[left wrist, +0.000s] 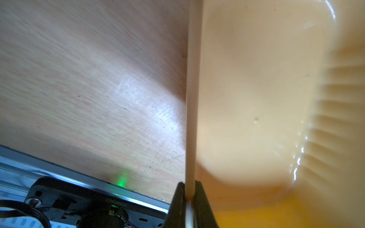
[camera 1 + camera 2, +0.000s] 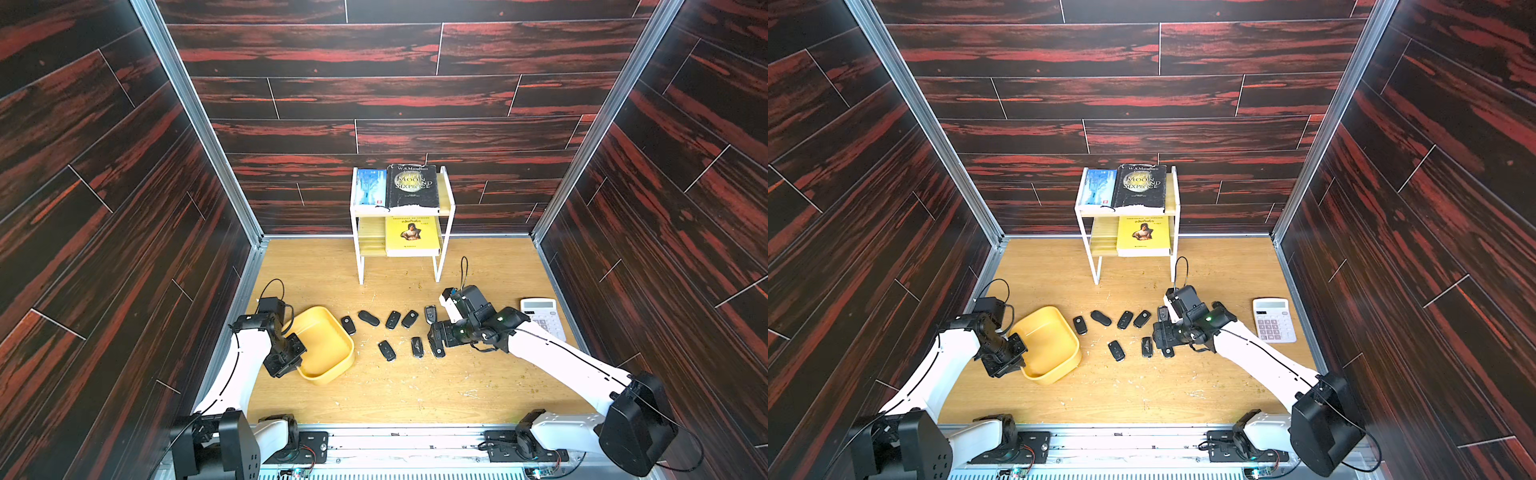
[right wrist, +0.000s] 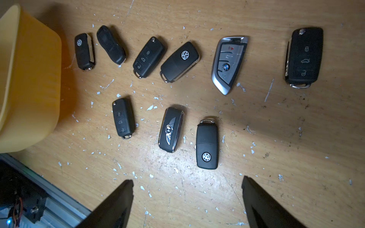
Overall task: Place the car key into the storage box
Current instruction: Place the storage box at the center of the board.
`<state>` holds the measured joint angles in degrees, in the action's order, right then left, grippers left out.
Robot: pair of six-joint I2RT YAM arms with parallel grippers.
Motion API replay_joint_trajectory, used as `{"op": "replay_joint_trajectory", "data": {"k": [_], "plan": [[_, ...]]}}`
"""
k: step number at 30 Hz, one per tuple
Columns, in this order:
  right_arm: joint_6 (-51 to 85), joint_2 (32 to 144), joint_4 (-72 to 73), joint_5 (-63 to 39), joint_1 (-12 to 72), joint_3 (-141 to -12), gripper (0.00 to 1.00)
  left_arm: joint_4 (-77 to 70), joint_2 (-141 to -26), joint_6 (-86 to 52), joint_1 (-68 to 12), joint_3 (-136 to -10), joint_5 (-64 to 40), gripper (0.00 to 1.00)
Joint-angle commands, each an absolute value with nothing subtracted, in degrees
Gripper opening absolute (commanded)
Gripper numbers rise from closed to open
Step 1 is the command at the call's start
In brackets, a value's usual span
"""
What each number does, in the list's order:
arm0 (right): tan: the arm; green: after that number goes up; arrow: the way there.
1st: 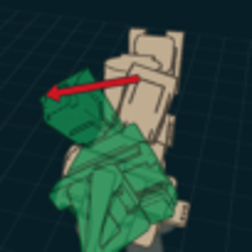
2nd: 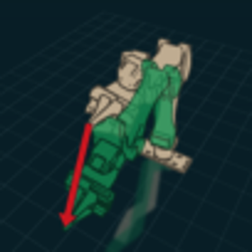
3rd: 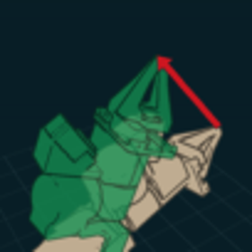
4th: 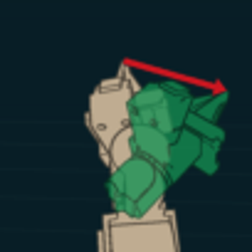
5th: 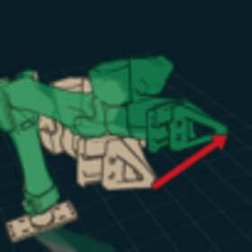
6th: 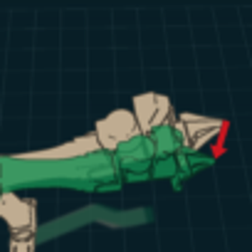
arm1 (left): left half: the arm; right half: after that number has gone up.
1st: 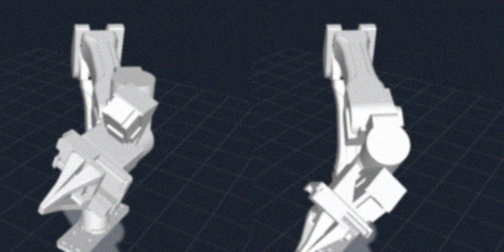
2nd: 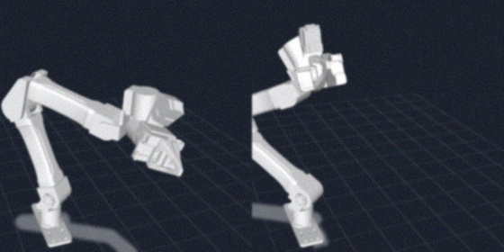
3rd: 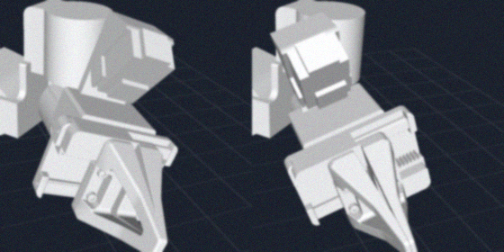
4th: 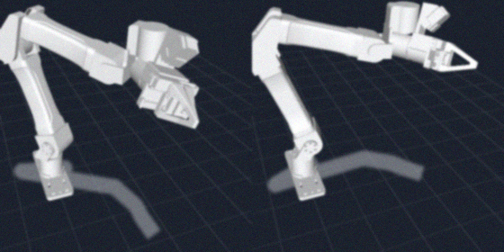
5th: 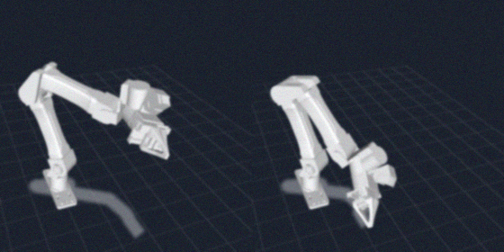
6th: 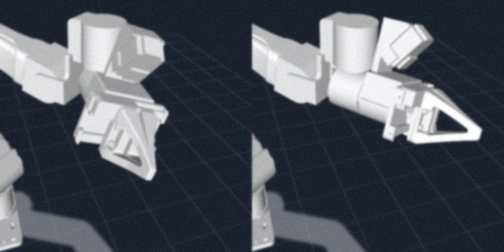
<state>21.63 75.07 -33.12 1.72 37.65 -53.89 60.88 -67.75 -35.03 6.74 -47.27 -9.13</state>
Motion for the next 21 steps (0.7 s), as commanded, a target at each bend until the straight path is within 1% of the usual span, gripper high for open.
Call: {"op": "replay_joint_trajectory", "data": {"k": [1,10,13,19,21], "plan": [[22.4,75.7,-32.5,1.1,38.2,-53.0,0.90,64.3,-68.3,-36.2,6.6,-45.9,-7.5,0.00],[22.0,74.6,-33.8,2.5,38.4,-53.9,0.91,62.9,-76.2,-37.3,6.5,-46.4,-7.6,0.00],[22.1,74.3,-33.4,2.5,38.4,-53.1,0.91,62.6,-77.3,-37.7,6.5,-46.6,-6.8,0.00],[21.6,74.9,-32.8,2.4,38.4,-52.7,0.91,62.8,-78.5,-38.1,6.5,-46.5,-5.9,0.02],[21.4,75.2,-32.5,2.5,38.4,-52.7,0.92,62.8,-79.0,-37.9,6.6,-46.7,-6.1,0.06]]}}
